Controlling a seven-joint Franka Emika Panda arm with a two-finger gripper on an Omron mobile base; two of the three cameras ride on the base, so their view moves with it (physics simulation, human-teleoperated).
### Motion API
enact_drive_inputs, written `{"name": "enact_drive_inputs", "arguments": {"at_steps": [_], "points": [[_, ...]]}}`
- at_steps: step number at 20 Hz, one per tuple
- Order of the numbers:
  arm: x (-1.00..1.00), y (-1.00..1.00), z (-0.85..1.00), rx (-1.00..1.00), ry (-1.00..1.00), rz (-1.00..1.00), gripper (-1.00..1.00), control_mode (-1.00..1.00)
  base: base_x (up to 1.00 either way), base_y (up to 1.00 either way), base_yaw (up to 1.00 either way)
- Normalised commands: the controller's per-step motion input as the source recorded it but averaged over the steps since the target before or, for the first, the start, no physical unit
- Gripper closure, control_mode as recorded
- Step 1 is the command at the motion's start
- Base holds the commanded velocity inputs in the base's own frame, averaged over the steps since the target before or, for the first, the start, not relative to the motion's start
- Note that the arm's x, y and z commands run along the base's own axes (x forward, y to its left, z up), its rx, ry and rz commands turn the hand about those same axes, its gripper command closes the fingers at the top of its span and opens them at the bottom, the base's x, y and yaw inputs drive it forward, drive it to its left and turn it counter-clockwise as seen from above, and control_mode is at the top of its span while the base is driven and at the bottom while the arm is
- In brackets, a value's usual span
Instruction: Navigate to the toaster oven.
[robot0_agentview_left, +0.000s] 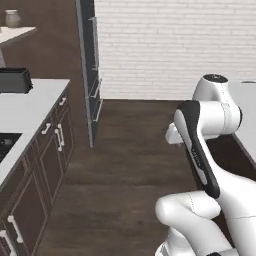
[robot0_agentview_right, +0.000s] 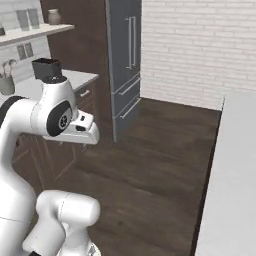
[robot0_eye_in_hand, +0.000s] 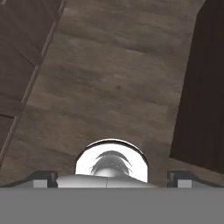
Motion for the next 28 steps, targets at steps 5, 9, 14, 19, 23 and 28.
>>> {"name": "enact_drive_inputs", "arguments": {"at_steps": [5,9,14,19,23,28], "points": [[0.0,0.0,0.0,0.0,0.0,0.0,-1.0,1.0,1.0,-0.04,0.71],[0.0,0.0,0.0,0.0,0.0,0.0,-1.0,1.0,0.76,0.02,0.69],[0.0,0.0,0.0,0.0,0.0,0.0,-1.0,1.0,0.29,0.38,0.68],[0.0,0.0,0.0,0.0,0.0,0.0,-1.0,1.0,0.02,0.74,0.65],[0.0,0.0,0.0,0.0,0.0,0.0,-1.0,1.0,0.16,0.97,0.56],[0.0,0.0,0.0,0.0,0.0,0.0,-1.0,1.0,0.12,1.0,0.46]]}}
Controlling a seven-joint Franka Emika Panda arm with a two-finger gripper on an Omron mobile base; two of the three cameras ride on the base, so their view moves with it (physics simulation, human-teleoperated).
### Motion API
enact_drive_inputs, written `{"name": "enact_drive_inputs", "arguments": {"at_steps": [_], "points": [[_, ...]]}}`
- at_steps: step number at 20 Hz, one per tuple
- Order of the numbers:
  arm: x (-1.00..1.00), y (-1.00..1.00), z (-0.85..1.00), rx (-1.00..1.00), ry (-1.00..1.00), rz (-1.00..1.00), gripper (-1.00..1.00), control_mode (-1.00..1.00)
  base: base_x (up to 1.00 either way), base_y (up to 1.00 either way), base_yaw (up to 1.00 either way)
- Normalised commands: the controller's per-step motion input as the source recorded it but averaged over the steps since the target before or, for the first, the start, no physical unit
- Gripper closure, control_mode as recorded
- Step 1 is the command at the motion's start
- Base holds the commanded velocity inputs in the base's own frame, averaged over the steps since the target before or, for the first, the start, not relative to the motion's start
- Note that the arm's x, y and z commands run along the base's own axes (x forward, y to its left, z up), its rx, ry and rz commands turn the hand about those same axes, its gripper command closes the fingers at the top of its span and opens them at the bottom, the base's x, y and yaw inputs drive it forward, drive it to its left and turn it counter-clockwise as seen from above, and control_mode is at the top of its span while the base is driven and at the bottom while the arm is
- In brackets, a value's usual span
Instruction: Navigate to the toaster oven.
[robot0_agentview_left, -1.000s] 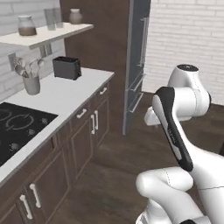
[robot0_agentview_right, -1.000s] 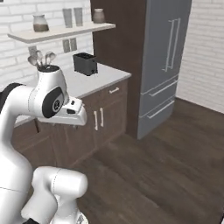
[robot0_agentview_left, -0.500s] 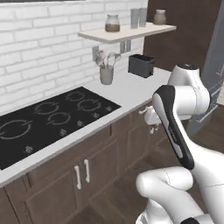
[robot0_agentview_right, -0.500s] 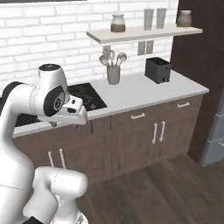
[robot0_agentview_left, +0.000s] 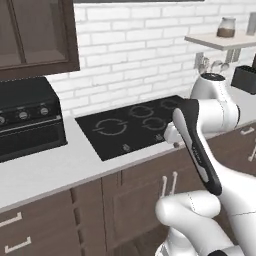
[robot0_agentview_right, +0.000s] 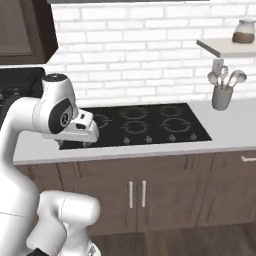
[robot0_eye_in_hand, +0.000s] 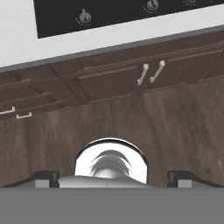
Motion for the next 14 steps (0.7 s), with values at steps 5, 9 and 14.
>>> {"name": "enact_drive_inputs", "arguments": {"at_steps": [5,9,14], "points": [[0.0,0.0,0.0,0.0,0.0,0.0,-1.0,1.0,0.17,1.0,0.32],[0.0,0.0,0.0,0.0,0.0,0.0,-1.0,1.0,0.43,1.0,0.21],[0.0,0.0,0.0,0.0,0.0,0.0,-1.0,1.0,0.53,0.7,0.06]]}}
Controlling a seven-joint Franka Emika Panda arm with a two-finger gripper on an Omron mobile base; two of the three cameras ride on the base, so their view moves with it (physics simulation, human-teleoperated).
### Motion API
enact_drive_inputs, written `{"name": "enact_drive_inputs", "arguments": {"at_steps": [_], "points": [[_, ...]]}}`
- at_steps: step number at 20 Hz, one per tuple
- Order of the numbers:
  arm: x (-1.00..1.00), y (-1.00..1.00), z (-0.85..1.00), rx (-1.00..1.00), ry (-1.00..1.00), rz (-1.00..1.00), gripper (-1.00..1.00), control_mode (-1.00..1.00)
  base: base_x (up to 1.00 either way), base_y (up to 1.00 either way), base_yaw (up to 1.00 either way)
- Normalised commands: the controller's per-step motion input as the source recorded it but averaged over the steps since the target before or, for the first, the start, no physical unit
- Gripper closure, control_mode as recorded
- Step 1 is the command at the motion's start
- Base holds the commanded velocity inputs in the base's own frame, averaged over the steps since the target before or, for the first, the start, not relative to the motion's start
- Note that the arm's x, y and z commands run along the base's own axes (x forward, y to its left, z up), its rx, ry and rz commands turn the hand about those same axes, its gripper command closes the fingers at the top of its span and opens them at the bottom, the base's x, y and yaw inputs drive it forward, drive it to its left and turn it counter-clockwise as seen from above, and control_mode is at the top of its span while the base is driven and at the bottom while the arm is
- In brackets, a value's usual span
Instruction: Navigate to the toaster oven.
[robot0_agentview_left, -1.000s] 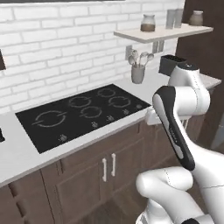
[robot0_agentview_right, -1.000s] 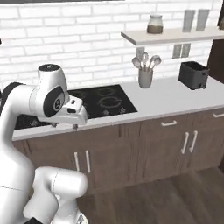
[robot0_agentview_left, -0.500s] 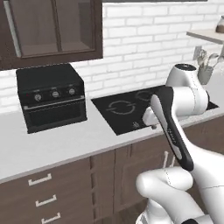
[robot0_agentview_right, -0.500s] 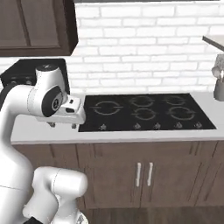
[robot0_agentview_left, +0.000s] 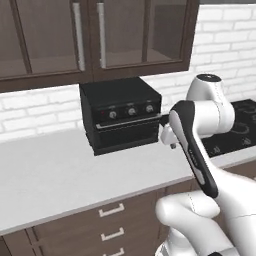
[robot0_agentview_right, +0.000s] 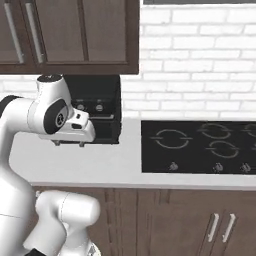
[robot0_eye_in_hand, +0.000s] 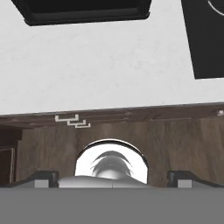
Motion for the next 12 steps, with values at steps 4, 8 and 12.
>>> {"name": "enact_drive_inputs", "arguments": {"at_steps": [4,8,12], "points": [[0.0,0.0,0.0,0.0,0.0,0.0,-1.0,1.0,0.47,0.14,0.0],[0.0,0.0,0.0,0.0,0.0,0.0,-1.0,1.0,0.3,0.0,0.0],[0.0,0.0,0.0,0.0,0.0,0.0,-1.0,1.0,0.27,0.0,0.0]]}}
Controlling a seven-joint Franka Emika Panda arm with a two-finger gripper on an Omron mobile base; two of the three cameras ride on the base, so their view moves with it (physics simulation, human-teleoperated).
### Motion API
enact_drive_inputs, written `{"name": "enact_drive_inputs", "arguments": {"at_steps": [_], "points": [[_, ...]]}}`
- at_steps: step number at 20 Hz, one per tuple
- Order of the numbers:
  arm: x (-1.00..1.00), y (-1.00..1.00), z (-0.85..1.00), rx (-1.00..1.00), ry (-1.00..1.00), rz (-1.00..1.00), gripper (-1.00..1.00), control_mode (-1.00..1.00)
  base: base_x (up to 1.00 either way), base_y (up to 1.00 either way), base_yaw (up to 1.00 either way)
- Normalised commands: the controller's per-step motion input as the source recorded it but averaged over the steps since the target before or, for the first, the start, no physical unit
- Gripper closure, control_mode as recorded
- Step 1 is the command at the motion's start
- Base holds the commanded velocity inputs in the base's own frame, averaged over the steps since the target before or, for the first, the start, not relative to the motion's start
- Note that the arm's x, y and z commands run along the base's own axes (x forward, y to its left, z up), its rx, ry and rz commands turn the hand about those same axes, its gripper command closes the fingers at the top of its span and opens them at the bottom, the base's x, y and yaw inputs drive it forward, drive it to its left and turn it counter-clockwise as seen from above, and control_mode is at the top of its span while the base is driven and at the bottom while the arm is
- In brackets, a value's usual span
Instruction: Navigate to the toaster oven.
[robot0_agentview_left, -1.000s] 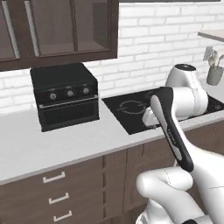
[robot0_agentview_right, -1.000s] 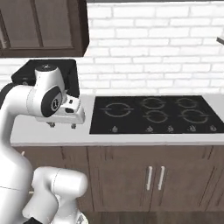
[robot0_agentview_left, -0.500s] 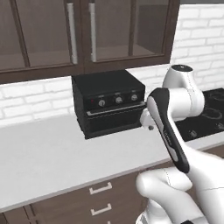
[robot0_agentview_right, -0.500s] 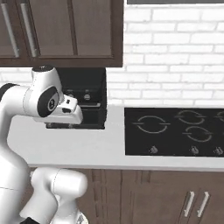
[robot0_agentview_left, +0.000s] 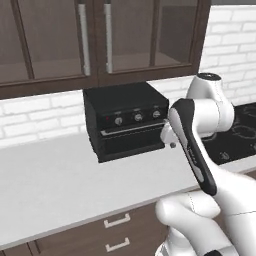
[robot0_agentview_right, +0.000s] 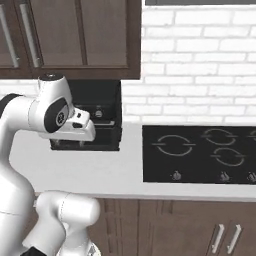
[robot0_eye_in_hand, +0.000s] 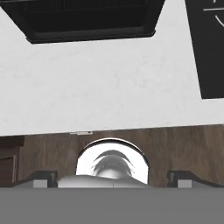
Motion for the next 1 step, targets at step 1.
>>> {"name": "enact_drive_inputs", "arguments": {"at_steps": [1], "points": [[0.0,0.0,0.0,0.0,0.0,0.0,-1.0,1.0,0.21,0.0,0.01]]}}
